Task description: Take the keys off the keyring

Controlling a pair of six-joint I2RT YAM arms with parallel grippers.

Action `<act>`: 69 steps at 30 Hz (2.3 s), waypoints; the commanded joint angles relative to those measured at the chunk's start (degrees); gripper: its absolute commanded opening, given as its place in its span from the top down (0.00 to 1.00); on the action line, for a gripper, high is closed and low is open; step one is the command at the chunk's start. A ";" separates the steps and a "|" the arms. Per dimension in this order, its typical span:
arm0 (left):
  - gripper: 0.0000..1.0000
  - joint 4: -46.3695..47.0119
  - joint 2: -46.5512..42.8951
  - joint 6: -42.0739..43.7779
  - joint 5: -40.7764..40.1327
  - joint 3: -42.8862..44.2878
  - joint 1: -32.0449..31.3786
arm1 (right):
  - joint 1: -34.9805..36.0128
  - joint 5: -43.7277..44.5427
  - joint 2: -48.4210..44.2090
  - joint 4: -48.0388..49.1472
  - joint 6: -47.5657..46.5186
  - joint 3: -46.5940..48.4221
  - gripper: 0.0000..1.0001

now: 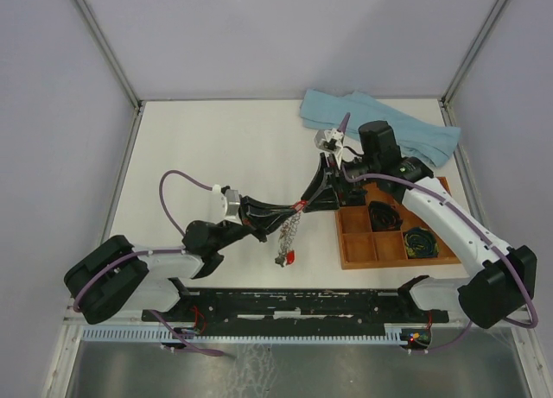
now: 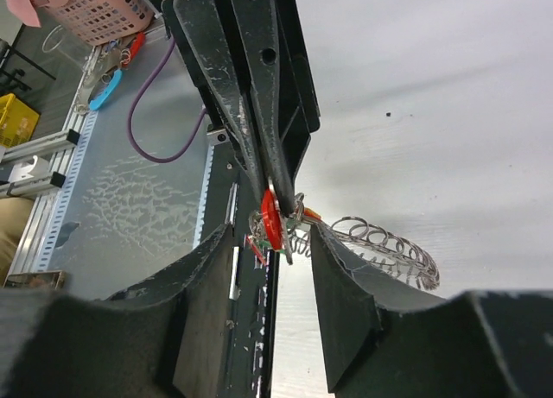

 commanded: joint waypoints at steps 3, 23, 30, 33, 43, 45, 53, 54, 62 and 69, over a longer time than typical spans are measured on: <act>0.97 11.98 -1.95 -1.68 -0.88 1.59 -0.30 | 0.61 -2.75 0.47 6.65 3.58 -0.43 0.53; 0.97 11.95 -1.60 -3.20 -2.49 1.86 -0.30 | 2.57 -1.49 0.92 4.47 -0.03 -0.41 0.75; 0.97 12.01 -1.58 -3.39 -2.69 1.71 -0.31 | 3.06 -0.68 1.14 2.56 -2.27 0.03 0.81; 0.97 12.02 -1.69 -3.45 -2.78 1.67 -0.30 | 3.15 -0.59 1.18 2.18 -2.68 0.04 0.82; 0.97 11.95 -1.57 -3.95 -2.85 1.51 -0.31 | 3.33 -0.89 1.29 -0.36 -5.13 0.93 0.99; 0.94 11.92 -1.50 -4.29 -2.97 1.24 -0.26 | 3.30 -0.83 1.22 -1.73 -6.10 1.52 0.99; 0.61 4.44 -7.33 -5.11 -5.70 -3.52 -0.31 | 3.15 0.17 1.47 -11.82 -14.95 5.62 0.99; 0.59 1.23 -9.20 -4.53 -5.84 -3.87 -0.24 | 3.14 0.26 1.74 -14.40 -17.31 6.41 0.99; 0.52 -29.26 -26.97 8.34 -2.56 -3.26 -0.24 | 3.12 1.52 4.78 -34.10 -37.35 12.64 0.99; 0.45 -27.49 -29.39 14.35 1.21 -5.60 -0.27 | 3.20 2.68 5.70 -40.34 -44.80 14.83 0.99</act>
